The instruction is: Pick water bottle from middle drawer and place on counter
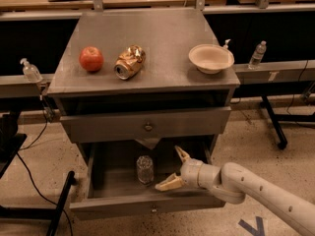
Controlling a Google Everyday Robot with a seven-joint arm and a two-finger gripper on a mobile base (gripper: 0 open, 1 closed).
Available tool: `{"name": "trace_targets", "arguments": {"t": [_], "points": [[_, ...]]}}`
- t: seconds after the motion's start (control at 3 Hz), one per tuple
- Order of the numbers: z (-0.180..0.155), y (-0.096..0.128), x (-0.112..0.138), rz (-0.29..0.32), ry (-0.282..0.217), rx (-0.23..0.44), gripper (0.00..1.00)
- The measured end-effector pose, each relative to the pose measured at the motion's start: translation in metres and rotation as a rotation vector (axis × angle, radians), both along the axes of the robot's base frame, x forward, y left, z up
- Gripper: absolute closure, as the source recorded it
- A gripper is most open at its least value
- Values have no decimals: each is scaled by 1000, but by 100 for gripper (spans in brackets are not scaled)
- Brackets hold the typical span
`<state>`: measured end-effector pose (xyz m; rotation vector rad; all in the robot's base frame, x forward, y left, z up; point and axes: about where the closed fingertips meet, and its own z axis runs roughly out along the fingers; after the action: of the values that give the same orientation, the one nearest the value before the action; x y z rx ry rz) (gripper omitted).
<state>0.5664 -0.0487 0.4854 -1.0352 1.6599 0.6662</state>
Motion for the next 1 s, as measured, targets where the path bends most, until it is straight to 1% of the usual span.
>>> {"name": "trace_targets", "arguments": {"t": [0.33, 0.67, 1.0], "points": [[4, 21, -1, 41, 16, 51, 0], [8, 38, -1, 80, 19, 63, 0], [3, 57, 0, 137, 28, 79, 0]]}}
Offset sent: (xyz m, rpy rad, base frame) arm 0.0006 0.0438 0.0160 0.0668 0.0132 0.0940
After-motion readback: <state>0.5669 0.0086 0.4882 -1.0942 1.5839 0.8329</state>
